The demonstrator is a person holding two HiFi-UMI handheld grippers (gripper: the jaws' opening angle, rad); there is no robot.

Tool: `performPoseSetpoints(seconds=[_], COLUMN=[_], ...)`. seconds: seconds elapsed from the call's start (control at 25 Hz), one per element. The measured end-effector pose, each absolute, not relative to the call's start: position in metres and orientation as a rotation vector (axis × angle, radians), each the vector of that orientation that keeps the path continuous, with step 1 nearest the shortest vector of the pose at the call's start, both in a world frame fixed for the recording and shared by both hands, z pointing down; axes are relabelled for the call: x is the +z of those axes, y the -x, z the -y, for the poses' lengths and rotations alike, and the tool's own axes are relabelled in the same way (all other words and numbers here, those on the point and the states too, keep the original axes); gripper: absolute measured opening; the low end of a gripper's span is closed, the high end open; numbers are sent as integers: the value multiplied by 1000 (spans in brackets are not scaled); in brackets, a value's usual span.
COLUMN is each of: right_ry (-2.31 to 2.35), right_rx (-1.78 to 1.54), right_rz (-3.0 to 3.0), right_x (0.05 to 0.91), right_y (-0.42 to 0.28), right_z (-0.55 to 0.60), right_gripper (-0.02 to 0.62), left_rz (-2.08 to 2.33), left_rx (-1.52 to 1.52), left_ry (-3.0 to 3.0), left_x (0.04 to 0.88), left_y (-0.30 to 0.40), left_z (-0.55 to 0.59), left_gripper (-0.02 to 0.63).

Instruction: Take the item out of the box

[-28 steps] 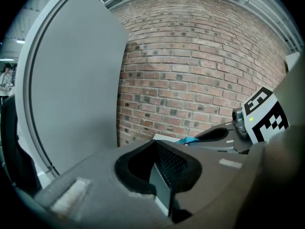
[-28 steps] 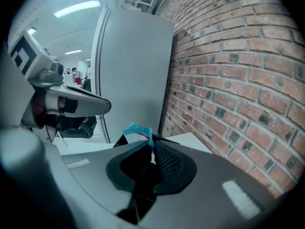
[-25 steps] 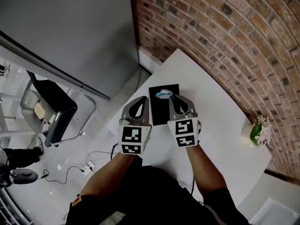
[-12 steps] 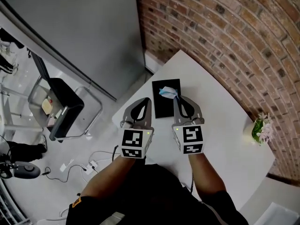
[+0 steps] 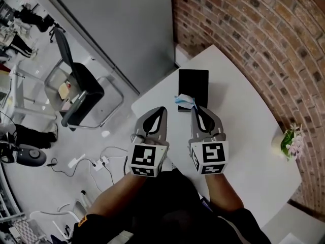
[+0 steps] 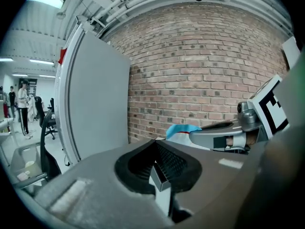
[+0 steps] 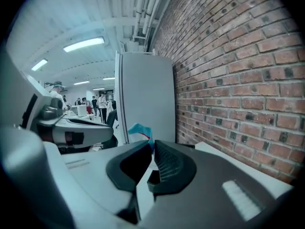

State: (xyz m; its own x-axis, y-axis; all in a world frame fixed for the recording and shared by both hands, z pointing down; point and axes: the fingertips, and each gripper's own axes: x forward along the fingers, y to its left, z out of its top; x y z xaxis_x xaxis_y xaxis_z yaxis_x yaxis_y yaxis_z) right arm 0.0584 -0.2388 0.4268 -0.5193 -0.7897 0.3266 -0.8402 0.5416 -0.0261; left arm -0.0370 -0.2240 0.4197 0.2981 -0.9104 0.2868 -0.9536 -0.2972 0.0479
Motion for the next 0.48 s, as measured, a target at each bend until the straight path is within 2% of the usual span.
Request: performPoseSetpoints(seconds=[0.48], right_ry=[-1232], right_rx=[281], right_rz=[2537], right_x=[427], right_y=[-33], right_z=[160], right_gripper=[17], left_rz=[1737], left_rx=[259], left_ry=[-2315], left_x=[408], left_y=[49], left_z=[155], left_gripper=[5])
